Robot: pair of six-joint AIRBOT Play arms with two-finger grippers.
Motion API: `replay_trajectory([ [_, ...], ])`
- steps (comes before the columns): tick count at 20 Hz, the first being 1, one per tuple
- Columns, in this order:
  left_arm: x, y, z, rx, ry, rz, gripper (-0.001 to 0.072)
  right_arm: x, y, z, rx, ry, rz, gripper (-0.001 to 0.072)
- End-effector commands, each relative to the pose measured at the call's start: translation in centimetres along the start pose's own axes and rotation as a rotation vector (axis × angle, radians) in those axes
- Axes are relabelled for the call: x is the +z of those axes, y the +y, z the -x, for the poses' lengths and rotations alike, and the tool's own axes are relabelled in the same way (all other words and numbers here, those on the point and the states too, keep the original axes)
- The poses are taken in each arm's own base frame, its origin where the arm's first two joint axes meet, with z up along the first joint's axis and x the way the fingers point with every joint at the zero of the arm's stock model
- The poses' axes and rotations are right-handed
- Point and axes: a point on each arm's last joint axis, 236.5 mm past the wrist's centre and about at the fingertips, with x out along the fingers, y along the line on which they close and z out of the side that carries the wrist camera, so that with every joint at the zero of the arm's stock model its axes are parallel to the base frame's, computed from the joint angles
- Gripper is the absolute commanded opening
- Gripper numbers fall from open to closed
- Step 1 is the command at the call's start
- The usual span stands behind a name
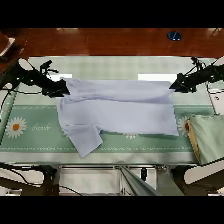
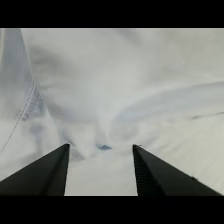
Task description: Fold the shirts.
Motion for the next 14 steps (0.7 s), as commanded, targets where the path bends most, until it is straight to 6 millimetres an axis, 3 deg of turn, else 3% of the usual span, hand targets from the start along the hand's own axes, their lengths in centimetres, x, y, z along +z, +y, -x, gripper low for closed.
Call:
replay_trajectory([
  [1, -2.6, -0.1, 0.5, 0.003, 0.109, -0.017, 0.0507, -1.1, -0.2, 0.0, -0.017, 0.020, -0.051, 0.0410],
  [3, -3.7, 0.5, 2.5, 0.030, 0.130, -0.032, 0.0507, -1.4, -1.2, 3.2, -0.081, -0.020, -0.048, 0.0410],
  [5, -5.3, 2.0, 4.6, 0.078, 0.118, -0.026, 0.0507, -2.5, -3.5, 7.3, -0.199, -0.078, -0.060, 0.0409],
  [7, -8.5, 3.6, 5.4, 0.079, 0.091, 0.022, 0.0507, -4.7, -5.5, 9.6, -0.260, -0.162, -0.112, 0.0409],
  [9, -13.1, 5.7, 4.7, 0.074, 0.077, 0.112, 0.0507, -8.1, -6.6, 9.3, -0.246, -0.236, -0.175, 0.0410],
  [11, -16.9, 5.5, 3.2, -0.032, 0.052, 0.252, 0.0507, -11.6, -5.7, 7.3, -0.171, -0.278, -0.212, 0.0409],
  [14, -19.3, 2.5, 1.4, -0.281, -0.032, 0.399, 0.0506, -16.5, 0.7, 3.5, 0.068, -0.248, -0.190, 0.0409],
])
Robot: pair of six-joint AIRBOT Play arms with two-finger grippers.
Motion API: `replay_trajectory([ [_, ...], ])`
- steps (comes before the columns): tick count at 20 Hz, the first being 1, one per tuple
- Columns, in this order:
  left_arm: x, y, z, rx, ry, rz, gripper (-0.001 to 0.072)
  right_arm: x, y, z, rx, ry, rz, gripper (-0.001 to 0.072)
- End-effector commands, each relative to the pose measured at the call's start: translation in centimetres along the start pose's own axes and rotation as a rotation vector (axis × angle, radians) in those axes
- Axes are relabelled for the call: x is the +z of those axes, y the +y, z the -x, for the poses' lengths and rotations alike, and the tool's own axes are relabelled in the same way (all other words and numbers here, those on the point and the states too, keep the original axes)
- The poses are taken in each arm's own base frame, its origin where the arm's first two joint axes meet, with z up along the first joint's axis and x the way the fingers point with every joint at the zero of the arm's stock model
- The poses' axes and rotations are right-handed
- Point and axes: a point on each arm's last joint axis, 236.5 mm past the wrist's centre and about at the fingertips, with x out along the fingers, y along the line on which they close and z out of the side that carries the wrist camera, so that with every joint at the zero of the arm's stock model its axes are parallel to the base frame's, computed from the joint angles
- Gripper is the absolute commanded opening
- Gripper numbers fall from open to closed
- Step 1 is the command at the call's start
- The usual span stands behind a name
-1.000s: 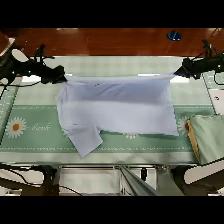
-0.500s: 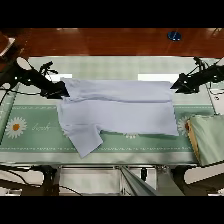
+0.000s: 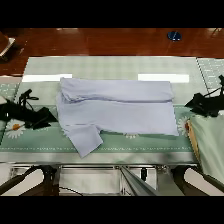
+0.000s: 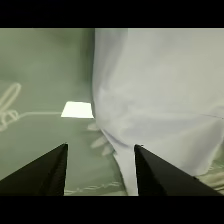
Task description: Fold the shirts.
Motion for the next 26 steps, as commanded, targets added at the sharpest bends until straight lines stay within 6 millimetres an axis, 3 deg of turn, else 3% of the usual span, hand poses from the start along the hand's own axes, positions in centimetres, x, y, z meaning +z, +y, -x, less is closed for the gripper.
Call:
replay_trajectory([
  [1, -4.0, -1.0, -2.9, -0.200, -0.045, 0.143, 0.0507, -5.8, 4.2, -1.6, 0.193, -0.022, -0.002, 0.0409],
  [4, -5.9, -0.9, -5.9, -0.190, -0.019, 0.158, 0.0507, -6.3, 5.3, -1.8, 0.211, -0.029, 0.020, 0.0409],
  [8, -4.8, -3.0, -8.5, -0.209, -0.120, 0.111, 0.0504, -5.9, 5.8, -1.6, 0.238, -0.042, -0.002, 0.0409],
  [10, -4.5, -3.5, -9.1, -0.180, -0.142, 0.078, 0.0469, -4.8, 4.4, -0.9, 0.224, -0.076, -0.046, 0.0409],
  [11, -4.5, -3.8, -9.2, -0.176, -0.143, 0.060, 0.0392, -4.0, 3.0, -0.3, 0.207, -0.101, -0.081, 0.0409],
  [12, -4.6, -3.9, -9.3, -0.177, -0.137, 0.054, 0.0185, -3.5, 1.3, 0.3, 0.179, -0.119, -0.119, 0.0409],
  [13, -4.9, -4.0, -9.3, -0.182, -0.126, 0.050, 0.0031, -3.8, -1.0, 0.6, 0.132, -0.108, -0.152, 0.0410],
  [15, -5.2, -4.3, -9.2, -0.190, -0.109, 0.044, 0.0027, -7.1, -5.5, 0.4, -0.018, 0.008, -0.205, 0.0409],
  [16, -5.3, -4.3, -9.2, -0.191, -0.106, 0.044, 0.0027, -8.7, -6.8, -0.1, -0.075, 0.058, -0.250, 0.0409],
  [19, -5.5, -4.4, -9.2, -0.194, -0.099, 0.043, 0.0027, -12.7, -5.9, -2.1, -0.046, 0.185, -0.268, 0.0409],
  [24, -5.6, -4.5, -9.2, -0.196, -0.094, 0.043, 0.0027, -13.3, -6.4, -3.4, -0.056, 0.218, -0.275, 0.0409],
  [26, -5.6, -4.5, -9.2, -0.197, -0.091, 0.042, 0.0027, -13.0, -5.7, -4.1, -0.012, 0.226, -0.290, 0.0409],
])
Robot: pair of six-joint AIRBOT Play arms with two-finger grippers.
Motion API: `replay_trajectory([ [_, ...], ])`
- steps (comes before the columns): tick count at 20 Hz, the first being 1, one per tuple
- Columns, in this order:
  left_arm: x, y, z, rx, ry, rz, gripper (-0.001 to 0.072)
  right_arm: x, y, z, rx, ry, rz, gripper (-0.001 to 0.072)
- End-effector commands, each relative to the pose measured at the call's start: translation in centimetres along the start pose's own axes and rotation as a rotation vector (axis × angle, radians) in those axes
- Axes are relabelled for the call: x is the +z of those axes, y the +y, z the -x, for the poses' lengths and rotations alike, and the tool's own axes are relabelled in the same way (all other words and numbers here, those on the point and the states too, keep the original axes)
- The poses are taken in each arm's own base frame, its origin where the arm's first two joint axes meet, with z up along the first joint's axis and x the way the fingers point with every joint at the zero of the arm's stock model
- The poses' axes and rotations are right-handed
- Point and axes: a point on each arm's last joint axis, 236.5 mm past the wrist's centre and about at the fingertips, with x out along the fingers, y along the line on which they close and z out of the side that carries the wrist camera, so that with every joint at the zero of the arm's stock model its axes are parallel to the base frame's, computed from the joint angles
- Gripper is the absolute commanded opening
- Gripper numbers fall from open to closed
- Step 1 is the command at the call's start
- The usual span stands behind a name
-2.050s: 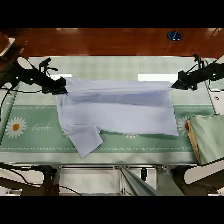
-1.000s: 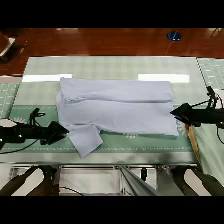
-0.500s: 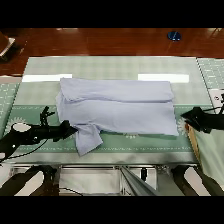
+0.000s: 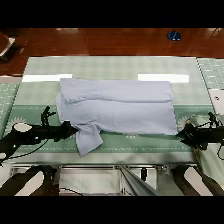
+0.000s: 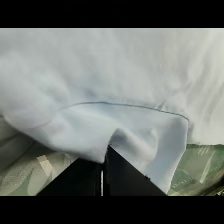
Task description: Fold the shirts.
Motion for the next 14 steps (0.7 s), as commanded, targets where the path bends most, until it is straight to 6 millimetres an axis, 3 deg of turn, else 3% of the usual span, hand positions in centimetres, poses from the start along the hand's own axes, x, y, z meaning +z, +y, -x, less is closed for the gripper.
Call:
replay_trajectory([
  [1, -0.2, -0.1, 0.0, -0.004, 0.009, 0.000, 0.0027, 0.3, 1.0, -1.1, 0.058, 0.018, -0.019, 0.0409],
  [9, -0.2, -0.1, 0.0, -0.004, 0.008, 0.001, 0.0027, 3.7, 4.4, -2.3, 0.236, -0.040, -0.074, 0.0405],
  [10, -0.2, -0.1, 0.0, -0.005, 0.008, 0.001, 0.0027, 4.1, 4.6, -2.3, 0.247, -0.046, -0.075, 0.0347],
  [13, 0.7, -0.9, 0.4, -0.014, -0.010, -0.018, 0.0027, 4.3, 6.3, -2.1, 0.287, -0.034, 0.029, 0.0012],
  [14, 1.4, -1.6, 0.8, -0.024, -0.020, -0.037, 0.0027, 4.2, 7.1, -1.8, 0.286, -0.023, 0.090, 0.0017],
])
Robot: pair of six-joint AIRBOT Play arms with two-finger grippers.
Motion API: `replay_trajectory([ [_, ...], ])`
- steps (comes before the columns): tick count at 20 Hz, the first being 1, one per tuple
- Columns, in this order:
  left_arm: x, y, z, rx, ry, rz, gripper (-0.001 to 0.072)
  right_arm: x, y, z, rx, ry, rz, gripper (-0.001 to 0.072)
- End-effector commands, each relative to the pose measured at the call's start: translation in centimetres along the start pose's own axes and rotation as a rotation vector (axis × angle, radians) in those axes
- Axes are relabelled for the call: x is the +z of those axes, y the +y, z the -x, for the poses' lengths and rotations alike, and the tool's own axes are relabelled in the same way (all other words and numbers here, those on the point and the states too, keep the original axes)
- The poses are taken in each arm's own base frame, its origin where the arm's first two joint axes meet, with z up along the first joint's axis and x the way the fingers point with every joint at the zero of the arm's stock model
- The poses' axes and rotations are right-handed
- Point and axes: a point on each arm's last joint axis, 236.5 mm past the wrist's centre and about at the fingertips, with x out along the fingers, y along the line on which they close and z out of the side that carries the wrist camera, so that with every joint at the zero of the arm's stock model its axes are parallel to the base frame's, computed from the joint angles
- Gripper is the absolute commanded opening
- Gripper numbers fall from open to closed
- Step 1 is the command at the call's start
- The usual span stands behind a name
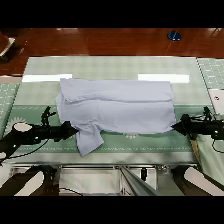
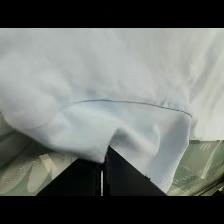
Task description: Fold the shirts.
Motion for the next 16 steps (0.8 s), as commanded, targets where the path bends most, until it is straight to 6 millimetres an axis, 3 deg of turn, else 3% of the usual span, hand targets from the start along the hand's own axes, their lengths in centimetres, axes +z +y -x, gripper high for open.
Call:
replay_trajectory([
  [1, 2.0, -2.1, 1.2, -0.038, -0.032, -0.042, 0.0027, 0.6, 2.9, 0.3, 0.044, 0.022, 0.138, 0.0017],
  [6, 9.6, -7.9, 6.3, -0.102, -0.200, -0.162, 0.0026, 4.8, 9.2, 3.3, 0.061, -0.075, 0.310, 0.0016],
  [9, 15.0, -11.0, 7.9, -0.113, -0.287, -0.207, 0.0026, 7.7, 12.7, 3.1, 0.067, -0.089, 0.356, 0.0016],
  [12, 20.0, -12.6, 7.2, -0.123, -0.282, -0.192, 0.0026, 11.0, 15.6, 1.7, 0.072, -0.087, 0.366, 0.0016],
  [16, 25.0, -13.9, 4.7, -0.147, -0.212, -0.171, 0.0026, 14.6, 17.8, -0.5, 0.081, -0.075, 0.353, 0.0016],
])
